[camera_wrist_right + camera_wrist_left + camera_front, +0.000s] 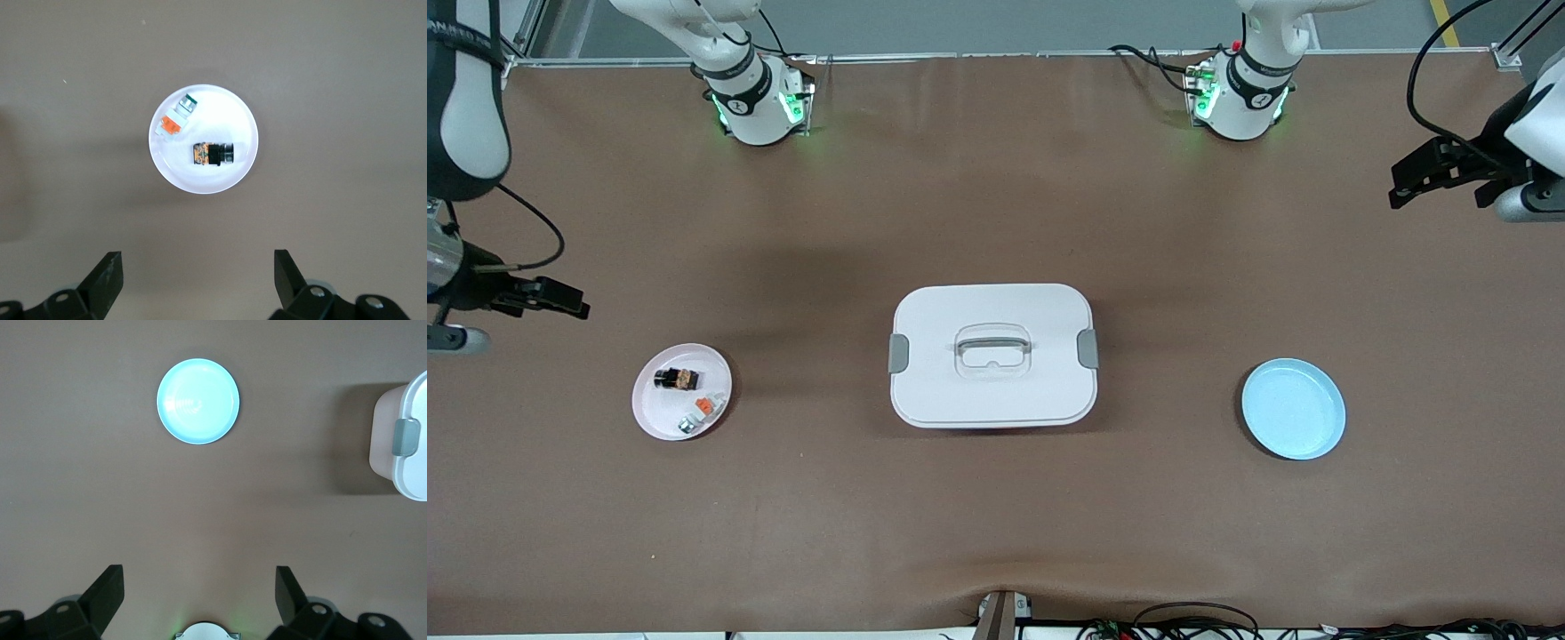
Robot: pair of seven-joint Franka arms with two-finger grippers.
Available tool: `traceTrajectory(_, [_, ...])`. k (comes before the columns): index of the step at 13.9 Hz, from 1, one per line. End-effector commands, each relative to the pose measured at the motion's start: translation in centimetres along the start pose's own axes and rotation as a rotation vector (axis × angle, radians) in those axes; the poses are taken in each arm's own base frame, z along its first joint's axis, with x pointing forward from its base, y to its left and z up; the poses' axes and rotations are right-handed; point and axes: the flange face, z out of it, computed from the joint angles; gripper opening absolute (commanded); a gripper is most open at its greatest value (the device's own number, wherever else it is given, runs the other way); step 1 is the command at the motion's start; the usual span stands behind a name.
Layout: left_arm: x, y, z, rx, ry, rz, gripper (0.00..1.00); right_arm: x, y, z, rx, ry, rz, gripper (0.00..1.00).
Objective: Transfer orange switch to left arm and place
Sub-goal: 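Move the right gripper down over the white plate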
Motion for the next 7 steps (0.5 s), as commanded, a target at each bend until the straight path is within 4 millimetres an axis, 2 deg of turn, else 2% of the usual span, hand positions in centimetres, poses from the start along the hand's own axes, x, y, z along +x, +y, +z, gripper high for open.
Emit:
traceTrajectory(1, [0.1, 0.3, 0.3, 0.013, 0.019, 0.002, 1.00, 0.8, 0.6, 2.2, -0.009, -0.031, 0.002, 1.00])
traceTrajectory(4, [0.4, 0.4, 0.8, 0.012, 0.027, 0.005, 1.00, 1.1, 1.5, 3.2, -0.005, -0.045, -0.008, 1.00])
traceTrajectory(5, [0.6, 0.5, 1.2, 0.012, 0.027, 0.007, 1.00, 1.8, 1.4, 4.7, -0.008, -0.047, -0.056, 1.00])
traceTrajectory(7, [0.8, 0.7, 1.9, 0.012, 0.027, 0.010, 1.00, 1.8, 1.7, 6.3, -0.002, -0.073, -0.067, 1.00])
